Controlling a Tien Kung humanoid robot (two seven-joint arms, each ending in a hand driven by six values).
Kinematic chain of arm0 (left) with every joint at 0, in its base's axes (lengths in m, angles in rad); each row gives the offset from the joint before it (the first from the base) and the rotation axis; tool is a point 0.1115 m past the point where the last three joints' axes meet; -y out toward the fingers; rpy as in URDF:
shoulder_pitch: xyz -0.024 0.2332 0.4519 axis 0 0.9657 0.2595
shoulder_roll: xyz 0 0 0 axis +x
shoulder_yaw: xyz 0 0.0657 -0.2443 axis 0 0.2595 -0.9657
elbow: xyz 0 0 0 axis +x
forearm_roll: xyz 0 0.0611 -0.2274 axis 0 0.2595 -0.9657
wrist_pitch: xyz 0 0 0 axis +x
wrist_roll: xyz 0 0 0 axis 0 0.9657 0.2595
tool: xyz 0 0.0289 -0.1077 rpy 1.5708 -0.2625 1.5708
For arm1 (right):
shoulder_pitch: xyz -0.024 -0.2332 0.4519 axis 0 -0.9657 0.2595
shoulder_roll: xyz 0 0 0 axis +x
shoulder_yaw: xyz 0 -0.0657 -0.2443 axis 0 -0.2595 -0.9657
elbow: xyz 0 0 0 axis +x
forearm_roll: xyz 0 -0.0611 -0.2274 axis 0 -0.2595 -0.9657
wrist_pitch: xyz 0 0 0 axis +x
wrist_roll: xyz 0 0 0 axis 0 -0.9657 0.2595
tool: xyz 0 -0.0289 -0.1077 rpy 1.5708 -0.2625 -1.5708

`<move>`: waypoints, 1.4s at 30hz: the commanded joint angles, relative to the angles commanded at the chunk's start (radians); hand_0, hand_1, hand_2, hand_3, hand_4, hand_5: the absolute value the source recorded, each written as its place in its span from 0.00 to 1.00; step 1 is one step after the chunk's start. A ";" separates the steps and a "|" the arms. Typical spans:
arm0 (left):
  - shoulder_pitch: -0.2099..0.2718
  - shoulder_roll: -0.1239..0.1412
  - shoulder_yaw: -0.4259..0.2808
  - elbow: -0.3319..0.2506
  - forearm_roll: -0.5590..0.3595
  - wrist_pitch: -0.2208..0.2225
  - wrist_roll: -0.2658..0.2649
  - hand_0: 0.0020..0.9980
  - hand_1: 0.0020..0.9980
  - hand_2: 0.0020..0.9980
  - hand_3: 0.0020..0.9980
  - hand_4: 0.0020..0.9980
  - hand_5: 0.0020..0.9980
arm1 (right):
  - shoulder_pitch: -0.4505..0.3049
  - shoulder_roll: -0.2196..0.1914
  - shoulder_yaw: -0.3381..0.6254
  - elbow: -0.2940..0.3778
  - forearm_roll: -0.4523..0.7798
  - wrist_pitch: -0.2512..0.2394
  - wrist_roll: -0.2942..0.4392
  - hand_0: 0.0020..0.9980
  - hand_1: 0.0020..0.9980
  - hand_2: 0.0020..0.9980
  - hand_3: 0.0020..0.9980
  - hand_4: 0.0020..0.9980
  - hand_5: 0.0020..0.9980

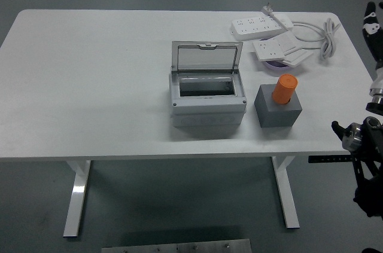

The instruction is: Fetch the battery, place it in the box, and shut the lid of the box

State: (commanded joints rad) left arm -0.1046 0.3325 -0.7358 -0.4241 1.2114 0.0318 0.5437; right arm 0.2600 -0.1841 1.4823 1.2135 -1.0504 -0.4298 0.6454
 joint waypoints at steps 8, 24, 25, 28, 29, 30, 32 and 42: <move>-0.004 -0.002 -0.001 0.000 -0.001 0.001 0.000 0.63 0.70 0.57 0.54 0.50 0.00 | 0.008 -0.031 -0.127 -0.051 0.046 0.020 0.000 0.54 0.54 0.56 0.64 0.74 0.08; -0.020 -0.005 -0.007 -0.001 0.007 -0.007 0.002 0.63 0.70 0.57 0.54 0.50 0.00 | 0.070 -0.032 -0.219 -0.242 -0.019 0.137 -0.085 0.65 0.62 0.61 0.66 0.78 0.13; -0.022 -0.006 -0.008 -0.001 0.009 -0.008 0.002 0.63 0.70 0.57 0.54 0.50 0.00 | 0.073 -0.031 -0.225 -0.254 -0.025 0.145 -0.096 0.65 0.62 0.61 0.66 0.78 0.13; -0.026 -0.007 -0.009 -0.002 0.011 -0.009 0.002 0.63 0.70 0.57 0.54 0.50 0.00 | 0.079 -0.028 -0.242 -0.280 -0.036 0.160 -0.117 0.65 0.62 0.61 0.66 0.78 0.13; -0.026 -0.008 -0.010 -0.002 0.012 -0.010 0.002 0.63 0.70 0.57 0.54 0.50 0.00 | 0.080 -0.028 -0.247 -0.284 -0.038 0.163 -0.120 0.70 0.68 0.66 0.71 0.81 0.17; -0.027 -0.008 -0.011 -0.002 0.014 -0.011 0.003 0.63 0.70 0.57 0.54 0.50 0.00 | 0.081 -0.028 -0.253 -0.287 -0.041 0.165 -0.124 0.70 0.68 0.66 0.71 0.81 0.17; -0.028 -0.008 -0.013 -0.002 0.017 -0.012 0.004 0.63 0.70 0.57 0.54 0.50 0.00 | 0.082 -0.027 -0.261 -0.290 -0.043 0.166 -0.127 0.70 0.68 0.66 0.71 0.81 0.17; -0.033 -0.011 -0.016 -0.002 0.019 -0.014 0.005 0.63 0.70 0.57 0.54 0.50 0.00 | 0.075 -0.032 -0.311 -0.291 -0.046 0.169 -0.139 0.77 0.80 0.79 0.87 0.90 0.29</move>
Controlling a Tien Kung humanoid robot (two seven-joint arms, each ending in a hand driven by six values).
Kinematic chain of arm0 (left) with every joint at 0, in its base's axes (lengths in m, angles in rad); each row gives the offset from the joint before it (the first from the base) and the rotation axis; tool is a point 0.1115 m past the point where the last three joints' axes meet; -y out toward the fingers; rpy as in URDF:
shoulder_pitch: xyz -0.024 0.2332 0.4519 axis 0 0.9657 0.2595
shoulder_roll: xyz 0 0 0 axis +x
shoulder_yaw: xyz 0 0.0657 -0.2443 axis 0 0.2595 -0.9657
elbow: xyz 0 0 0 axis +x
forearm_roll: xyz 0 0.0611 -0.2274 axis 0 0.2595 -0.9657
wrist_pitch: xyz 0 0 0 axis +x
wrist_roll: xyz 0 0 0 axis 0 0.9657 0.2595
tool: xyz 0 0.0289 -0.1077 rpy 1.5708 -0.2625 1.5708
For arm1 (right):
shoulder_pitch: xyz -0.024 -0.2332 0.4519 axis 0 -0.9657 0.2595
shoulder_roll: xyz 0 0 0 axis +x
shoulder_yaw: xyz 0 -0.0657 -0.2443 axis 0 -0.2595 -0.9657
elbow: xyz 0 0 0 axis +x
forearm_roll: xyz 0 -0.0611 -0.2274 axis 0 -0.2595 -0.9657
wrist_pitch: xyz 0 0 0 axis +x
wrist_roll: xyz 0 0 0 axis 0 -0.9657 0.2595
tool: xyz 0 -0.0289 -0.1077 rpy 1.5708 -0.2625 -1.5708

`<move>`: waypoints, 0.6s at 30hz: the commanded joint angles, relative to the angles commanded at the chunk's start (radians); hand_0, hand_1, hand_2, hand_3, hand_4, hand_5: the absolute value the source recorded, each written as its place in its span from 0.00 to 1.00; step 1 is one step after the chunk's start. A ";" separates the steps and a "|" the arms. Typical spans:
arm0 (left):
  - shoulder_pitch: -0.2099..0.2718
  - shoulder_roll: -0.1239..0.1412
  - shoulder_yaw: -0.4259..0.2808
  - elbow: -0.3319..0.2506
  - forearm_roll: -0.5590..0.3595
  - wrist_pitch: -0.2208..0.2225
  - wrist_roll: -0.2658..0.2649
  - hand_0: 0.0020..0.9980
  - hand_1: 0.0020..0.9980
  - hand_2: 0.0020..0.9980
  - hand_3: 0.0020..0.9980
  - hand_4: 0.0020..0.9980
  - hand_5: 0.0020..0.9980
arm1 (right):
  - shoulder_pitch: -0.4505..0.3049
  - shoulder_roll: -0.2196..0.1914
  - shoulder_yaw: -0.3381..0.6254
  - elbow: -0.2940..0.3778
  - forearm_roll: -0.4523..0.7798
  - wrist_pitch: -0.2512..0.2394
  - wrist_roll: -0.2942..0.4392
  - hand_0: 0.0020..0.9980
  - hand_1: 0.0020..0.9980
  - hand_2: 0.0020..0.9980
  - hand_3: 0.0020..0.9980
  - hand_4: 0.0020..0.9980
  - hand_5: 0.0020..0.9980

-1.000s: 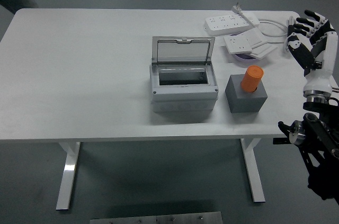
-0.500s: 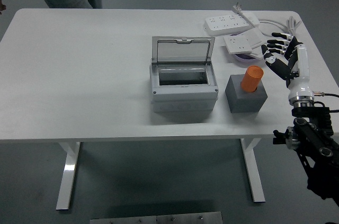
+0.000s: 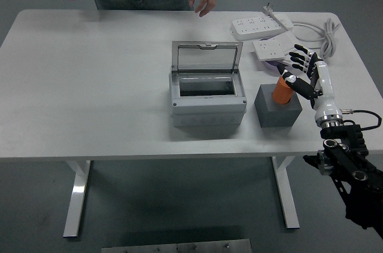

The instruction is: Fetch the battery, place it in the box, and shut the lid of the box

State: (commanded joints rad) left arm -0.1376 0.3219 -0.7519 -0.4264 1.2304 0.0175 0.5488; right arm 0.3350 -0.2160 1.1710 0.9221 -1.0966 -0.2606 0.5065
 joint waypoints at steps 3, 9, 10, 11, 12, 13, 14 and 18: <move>-0.002 -0.001 -0.001 0.000 0.001 0.000 0.000 0.63 0.70 0.57 0.54 0.50 0.00 | -0.004 -0.001 -0.014 -0.003 0.003 0.001 0.000 0.77 0.80 0.79 0.87 0.90 0.29; -0.006 -0.002 -0.002 0.000 0.005 -0.001 -0.002 0.63 0.70 0.57 0.54 0.50 0.00 | -0.007 -0.002 -0.029 -0.018 0.009 0.003 0.006 0.77 0.80 0.79 0.87 0.90 0.29; -0.006 -0.002 -0.002 0.000 0.005 -0.002 -0.003 0.63 0.70 0.57 0.54 0.50 0.00 | -0.007 -0.002 -0.032 -0.019 0.010 0.002 0.006 0.75 0.80 0.78 0.87 0.90 0.29; -0.007 -0.002 -0.002 0.000 0.005 -0.001 -0.004 0.63 0.70 0.57 0.54 0.50 0.00 | -0.007 -0.003 -0.036 -0.022 0.011 0.002 0.006 0.75 0.80 0.78 0.87 0.90 0.29; -0.008 -0.002 -0.002 0.000 0.006 -0.001 -0.004 0.63 0.70 0.57 0.54 0.50 0.00 | -0.007 -0.003 -0.039 -0.023 0.011 0.002 0.007 0.75 0.80 0.78 0.87 0.90 0.29; -0.008 -0.003 -0.003 0.000 0.007 -0.002 -0.004 0.63 0.70 0.57 0.54 0.50 0.00 | -0.008 -0.003 -0.043 -0.024 0.012 0.002 0.007 0.75 0.80 0.78 0.87 0.90 0.29; -0.009 -0.003 -0.004 0.000 0.008 -0.002 -0.004 0.63 0.70 0.57 0.54 0.50 0.00 | -0.008 -0.003 -0.047 -0.025 0.012 0.002 0.006 0.75 0.80 0.78 0.87 0.90 0.29; -0.011 -0.003 -0.005 0.000 0.010 -0.002 -0.005 0.63 0.70 0.57 0.54 0.50 0.00 | -0.009 -0.004 -0.066 -0.029 0.017 0.004 0.004 0.75 0.79 0.77 0.85 0.90 0.29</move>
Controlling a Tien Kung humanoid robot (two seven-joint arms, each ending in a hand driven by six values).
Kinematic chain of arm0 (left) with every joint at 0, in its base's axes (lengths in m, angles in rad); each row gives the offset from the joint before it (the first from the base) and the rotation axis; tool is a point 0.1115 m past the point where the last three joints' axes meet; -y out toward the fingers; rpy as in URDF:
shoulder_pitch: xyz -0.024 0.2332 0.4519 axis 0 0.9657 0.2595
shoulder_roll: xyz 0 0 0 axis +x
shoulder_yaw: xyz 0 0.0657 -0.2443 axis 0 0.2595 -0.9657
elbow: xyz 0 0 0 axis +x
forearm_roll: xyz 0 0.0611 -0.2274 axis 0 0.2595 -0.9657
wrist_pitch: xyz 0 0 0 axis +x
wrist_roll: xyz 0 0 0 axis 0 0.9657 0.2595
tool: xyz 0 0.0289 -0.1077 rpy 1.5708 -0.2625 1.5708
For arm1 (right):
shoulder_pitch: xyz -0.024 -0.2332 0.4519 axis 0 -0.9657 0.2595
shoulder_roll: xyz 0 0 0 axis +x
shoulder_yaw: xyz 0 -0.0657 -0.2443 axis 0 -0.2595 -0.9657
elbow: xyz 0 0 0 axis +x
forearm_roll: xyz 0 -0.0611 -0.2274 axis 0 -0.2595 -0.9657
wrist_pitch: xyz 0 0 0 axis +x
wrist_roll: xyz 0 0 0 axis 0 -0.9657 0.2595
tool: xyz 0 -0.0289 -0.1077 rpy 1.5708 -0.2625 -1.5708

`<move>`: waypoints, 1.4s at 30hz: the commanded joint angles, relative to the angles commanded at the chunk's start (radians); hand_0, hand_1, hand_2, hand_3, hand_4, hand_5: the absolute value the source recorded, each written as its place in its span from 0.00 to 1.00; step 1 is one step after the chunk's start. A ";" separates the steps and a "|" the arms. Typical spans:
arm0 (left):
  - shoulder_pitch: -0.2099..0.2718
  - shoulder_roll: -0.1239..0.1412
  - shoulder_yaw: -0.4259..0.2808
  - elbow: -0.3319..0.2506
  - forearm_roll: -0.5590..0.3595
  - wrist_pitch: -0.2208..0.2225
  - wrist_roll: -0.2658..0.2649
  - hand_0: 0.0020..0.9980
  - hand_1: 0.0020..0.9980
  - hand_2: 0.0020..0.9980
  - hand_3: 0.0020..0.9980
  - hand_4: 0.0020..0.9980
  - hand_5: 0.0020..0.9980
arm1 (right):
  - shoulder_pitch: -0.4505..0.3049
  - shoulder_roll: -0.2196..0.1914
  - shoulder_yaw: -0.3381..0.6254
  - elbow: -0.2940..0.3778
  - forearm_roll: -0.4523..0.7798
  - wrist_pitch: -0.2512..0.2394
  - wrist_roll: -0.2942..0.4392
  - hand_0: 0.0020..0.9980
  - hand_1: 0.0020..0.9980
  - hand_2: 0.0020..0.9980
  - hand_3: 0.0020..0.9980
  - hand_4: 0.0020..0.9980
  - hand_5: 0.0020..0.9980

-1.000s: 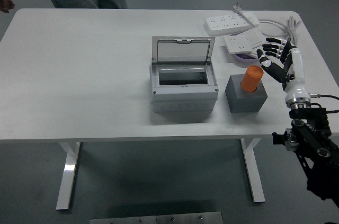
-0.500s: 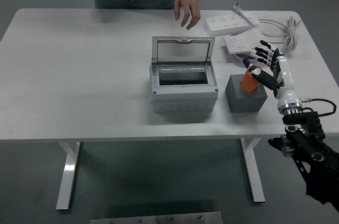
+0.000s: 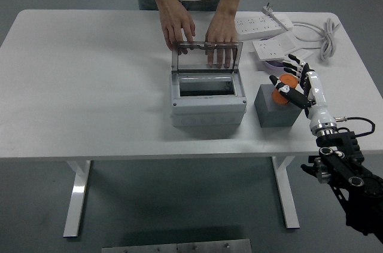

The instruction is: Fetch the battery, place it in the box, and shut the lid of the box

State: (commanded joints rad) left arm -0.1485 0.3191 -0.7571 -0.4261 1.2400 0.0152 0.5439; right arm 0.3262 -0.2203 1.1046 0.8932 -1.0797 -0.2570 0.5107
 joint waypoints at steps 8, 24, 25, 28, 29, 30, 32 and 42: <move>-0.006 -0.001 0.000 0.000 0.002 0.000 -0.003 0.63 0.70 0.57 0.54 0.50 0.00 | 0.001 -0.007 -0.032 -0.007 0.013 0.000 -0.003 0.74 0.78 0.76 0.84 0.90 0.30; -0.010 -0.003 0.004 0.001 0.002 0.006 -0.013 0.63 0.70 0.57 0.54 0.50 0.00 | -0.001 -0.013 -0.062 -0.016 0.096 -0.024 -0.015 0.65 0.69 0.67 0.70 0.74 0.09; -0.011 -0.003 0.005 0.002 0.002 0.006 -0.014 0.63 0.70 0.57 0.54 0.50 0.00 | -0.001 -0.013 -0.063 -0.016 0.105 -0.024 -0.018 0.65 0.69 0.67 0.70 0.74 0.09; -0.012 -0.004 0.005 0.002 0.003 0.007 -0.017 0.63 0.70 0.57 0.54 0.50 0.00 | -0.001 -0.013 -0.066 -0.014 0.136 -0.024 -0.026 0.65 0.69 0.67 0.70 0.74 0.09; -0.012 -0.004 0.005 0.002 0.004 0.007 -0.017 0.63 0.70 0.57 0.54 0.50 0.00 | -0.001 -0.013 -0.066 -0.013 0.145 -0.024 -0.028 0.56 0.61 0.59 0.58 0.67 0.03; -0.012 -0.004 0.005 0.002 0.005 0.007 -0.017 0.63 0.70 0.57 0.54 0.50 0.00 | -0.001 -0.012 -0.067 -0.012 0.152 -0.023 -0.030 0.56 0.61 0.59 0.58 0.67 0.03; -0.012 -0.005 0.004 0.002 0.007 0.007 -0.018 0.63 0.70 0.57 0.54 0.50 0.00 | -0.001 -0.012 -0.067 -0.010 0.168 -0.024 -0.034 0.56 0.61 0.59 0.58 0.67 0.03; -0.010 -0.006 -0.001 0.002 0.017 0.005 -0.017 0.63 0.70 0.57 0.54 0.50 0.00 | 0.005 -0.009 -0.076 0.000 0.185 -0.031 -0.040 0.56 0.53 0.52 0.52 0.53 0.00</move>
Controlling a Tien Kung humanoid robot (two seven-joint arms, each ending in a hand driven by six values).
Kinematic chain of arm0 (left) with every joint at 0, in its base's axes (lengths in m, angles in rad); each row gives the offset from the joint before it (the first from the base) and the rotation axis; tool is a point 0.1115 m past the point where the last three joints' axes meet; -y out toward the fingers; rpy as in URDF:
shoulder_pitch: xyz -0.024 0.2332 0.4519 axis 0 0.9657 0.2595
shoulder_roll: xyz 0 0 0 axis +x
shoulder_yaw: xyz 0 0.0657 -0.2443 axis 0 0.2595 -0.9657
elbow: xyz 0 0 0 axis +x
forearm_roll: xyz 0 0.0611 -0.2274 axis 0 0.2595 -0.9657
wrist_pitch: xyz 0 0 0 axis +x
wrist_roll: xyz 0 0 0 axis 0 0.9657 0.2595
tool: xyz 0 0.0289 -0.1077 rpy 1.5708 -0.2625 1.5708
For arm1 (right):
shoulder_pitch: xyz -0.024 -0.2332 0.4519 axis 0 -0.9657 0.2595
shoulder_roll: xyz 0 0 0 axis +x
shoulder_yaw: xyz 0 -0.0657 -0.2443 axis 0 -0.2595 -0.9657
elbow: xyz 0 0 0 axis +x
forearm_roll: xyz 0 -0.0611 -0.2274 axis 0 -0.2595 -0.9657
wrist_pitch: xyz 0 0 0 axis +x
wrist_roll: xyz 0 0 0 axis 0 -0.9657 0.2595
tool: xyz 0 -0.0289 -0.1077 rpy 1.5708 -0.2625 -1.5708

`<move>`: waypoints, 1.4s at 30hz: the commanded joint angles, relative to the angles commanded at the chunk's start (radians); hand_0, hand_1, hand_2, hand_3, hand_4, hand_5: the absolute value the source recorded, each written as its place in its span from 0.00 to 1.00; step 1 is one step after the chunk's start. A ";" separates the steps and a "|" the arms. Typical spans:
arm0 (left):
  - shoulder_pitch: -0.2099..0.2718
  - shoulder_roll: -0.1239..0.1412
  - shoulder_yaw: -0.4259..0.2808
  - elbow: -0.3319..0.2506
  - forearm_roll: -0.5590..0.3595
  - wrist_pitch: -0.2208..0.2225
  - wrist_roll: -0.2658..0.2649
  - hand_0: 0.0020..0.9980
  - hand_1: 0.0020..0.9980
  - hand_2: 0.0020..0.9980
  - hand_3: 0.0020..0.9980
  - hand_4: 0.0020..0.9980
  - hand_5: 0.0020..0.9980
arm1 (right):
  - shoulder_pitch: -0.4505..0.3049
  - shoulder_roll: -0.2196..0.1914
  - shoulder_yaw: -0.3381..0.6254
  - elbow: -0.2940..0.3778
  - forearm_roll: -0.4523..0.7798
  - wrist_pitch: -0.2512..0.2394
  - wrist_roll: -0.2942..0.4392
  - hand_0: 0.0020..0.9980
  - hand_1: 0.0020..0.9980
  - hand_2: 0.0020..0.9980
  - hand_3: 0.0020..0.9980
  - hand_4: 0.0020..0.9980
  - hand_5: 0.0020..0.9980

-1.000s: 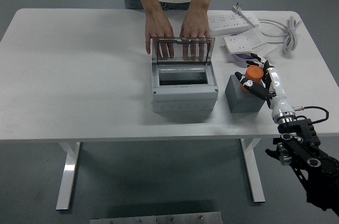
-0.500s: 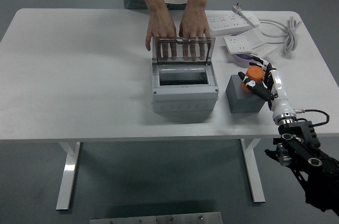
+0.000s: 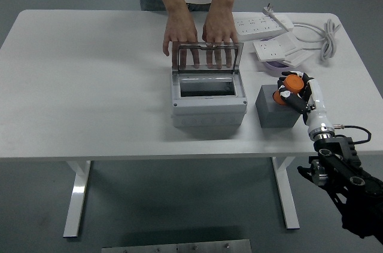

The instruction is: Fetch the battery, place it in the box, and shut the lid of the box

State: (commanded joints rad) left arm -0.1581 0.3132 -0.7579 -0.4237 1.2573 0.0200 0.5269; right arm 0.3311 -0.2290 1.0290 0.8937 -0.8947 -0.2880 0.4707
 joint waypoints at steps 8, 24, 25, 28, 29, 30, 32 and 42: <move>0.001 -0.001 -0.004 0.000 0.006 -0.003 0.000 0.63 0.70 0.57 0.54 0.50 0.00 | 0.013 0.005 -0.007 0.023 -0.057 -0.019 -0.004 0.53 0.49 0.49 0.50 0.52 0.00; 0.002 0.000 -0.012 -0.001 0.019 -0.003 -0.002 0.63 0.70 0.57 0.54 0.50 0.00 | 0.037 0.011 -0.001 0.044 -0.114 -0.035 0.000 0.51 0.48 0.49 0.52 0.50 0.00; 0.002 0.001 -0.013 -0.001 0.019 -0.002 -0.002 0.63 0.70 0.57 0.54 0.50 0.00 | 0.038 0.011 -0.001 0.046 -0.109 -0.035 0.001 0.51 0.48 0.49 0.52 0.50 0.00; 0.003 0.001 -0.013 -0.001 0.019 -0.002 -0.001 0.63 0.70 0.57 0.54 0.50 0.00 | 0.037 0.010 0.001 0.052 -0.093 -0.033 0.003 0.51 0.48 0.49 0.52 0.50 0.00; 0.003 0.001 -0.014 -0.001 0.020 -0.002 -0.001 0.63 0.70 0.57 0.54 0.50 0.00 | 0.036 0.010 0.001 0.054 -0.088 -0.032 0.001 0.42 0.45 0.47 0.49 0.50 0.00; 0.003 0.001 -0.014 -0.001 0.020 -0.002 -0.001 0.63 0.70 0.57 0.54 0.50 0.00 | 0.036 0.010 0.001 0.057 -0.086 -0.032 0.000 0.42 0.45 0.47 0.49 0.50 0.00; 0.003 0.001 -0.014 -0.001 0.020 -0.001 0.000 0.63 0.70 0.57 0.54 0.50 0.00 | 0.035 0.009 0.002 0.062 -0.081 -0.031 -0.003 0.42 0.45 0.47 0.49 0.50 0.00; 0.004 0.002 -0.011 -0.001 0.013 0.002 -0.001 0.63 0.70 0.57 0.54 0.50 0.00 | 0.032 0.001 0.022 0.118 -0.147 -0.035 -0.038 0.12 0.26 0.36 0.32 0.06 0.00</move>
State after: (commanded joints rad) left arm -0.1544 0.3152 -0.7688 -0.4248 1.2705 0.0217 0.5259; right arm 0.3634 -0.2285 1.0510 1.0115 -1.0421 -0.3233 0.4330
